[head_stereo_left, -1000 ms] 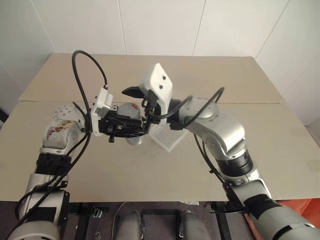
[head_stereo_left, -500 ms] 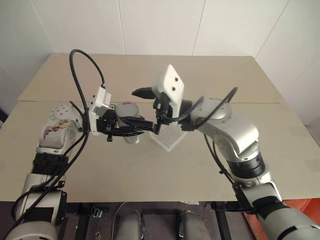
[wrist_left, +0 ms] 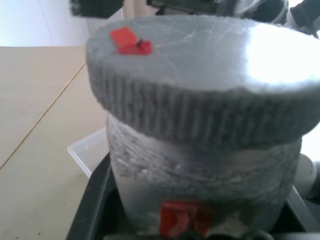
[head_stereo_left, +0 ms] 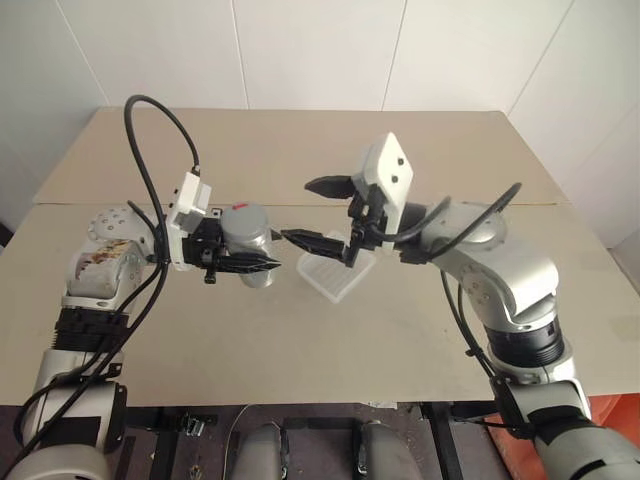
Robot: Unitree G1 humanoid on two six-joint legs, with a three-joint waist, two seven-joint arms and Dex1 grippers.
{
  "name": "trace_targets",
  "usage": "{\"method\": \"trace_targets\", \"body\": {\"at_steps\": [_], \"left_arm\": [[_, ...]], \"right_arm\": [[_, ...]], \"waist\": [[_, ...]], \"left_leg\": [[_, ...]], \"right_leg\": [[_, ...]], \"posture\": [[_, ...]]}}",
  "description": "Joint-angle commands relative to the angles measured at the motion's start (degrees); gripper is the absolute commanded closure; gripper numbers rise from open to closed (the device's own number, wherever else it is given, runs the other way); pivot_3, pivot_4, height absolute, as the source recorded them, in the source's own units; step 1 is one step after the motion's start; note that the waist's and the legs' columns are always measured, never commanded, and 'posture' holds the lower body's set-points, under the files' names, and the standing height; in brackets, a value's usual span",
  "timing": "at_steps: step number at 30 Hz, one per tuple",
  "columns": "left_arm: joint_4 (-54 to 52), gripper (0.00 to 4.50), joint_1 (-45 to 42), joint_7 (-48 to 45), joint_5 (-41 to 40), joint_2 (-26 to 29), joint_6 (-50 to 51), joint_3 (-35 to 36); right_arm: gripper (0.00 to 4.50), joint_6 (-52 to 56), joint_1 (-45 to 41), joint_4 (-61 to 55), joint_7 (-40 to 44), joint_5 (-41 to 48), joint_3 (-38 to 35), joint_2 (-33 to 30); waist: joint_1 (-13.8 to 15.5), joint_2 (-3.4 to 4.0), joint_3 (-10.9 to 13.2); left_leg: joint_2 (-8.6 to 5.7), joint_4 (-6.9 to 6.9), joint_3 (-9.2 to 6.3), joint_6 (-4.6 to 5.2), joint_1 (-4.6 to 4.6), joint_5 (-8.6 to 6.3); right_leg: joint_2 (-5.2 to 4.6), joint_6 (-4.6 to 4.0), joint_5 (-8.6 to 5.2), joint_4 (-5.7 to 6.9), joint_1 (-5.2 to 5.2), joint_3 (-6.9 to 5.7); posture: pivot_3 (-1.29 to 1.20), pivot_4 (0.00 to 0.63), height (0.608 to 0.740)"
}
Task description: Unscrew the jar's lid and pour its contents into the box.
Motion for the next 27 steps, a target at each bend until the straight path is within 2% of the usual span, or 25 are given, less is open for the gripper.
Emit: {"method": "trace_targets", "body": {"at_steps": [1,12,27], "left_arm": [[-1.02,2.57,-1.14,-0.26,-0.16,-0.38,-1.05,0.15],[-0.63,2.57,-2.04,-0.87,0.06,-0.7,-0.97,-0.16],[-1.86,2.57,-0.52,-0.57,-0.48,0.72,-0.82,0.54]], "right_arm": [[0.04,0.69,-2.68,-2.14,-1.81,1.05,0.49,2.88],[0.04,1.02,-7.39,5.86,-7.93,-5.2,6.01,11.41],[0.04,0.76,-5.04,4.19,-5.08,-3.47,2.15,5.67]], "waist": [[-0.02,0.0,0.0],[0.08,0.0,0.0],[0.05,0.0,0.0]], "left_leg": [[0.0,0.0,0.0,0.0,0.0,0.0],[-0.01,0.02,0.03,-0.01,-0.02,0.01],[-0.01,0.02,0.0,-0.01,-0.04,0.01]], "right_leg": [[0.0,0.0,0.0,0.0,0.0,0.0],[0.01,0.0,0.0,0.05,-0.02,-0.01],[0.0,0.0,0.0,0.04,-0.03,-0.01]], "posture": [[0.0,0.15,0.74],[0.0,0.15,0.74],[0.0,0.15,0.74]]}}
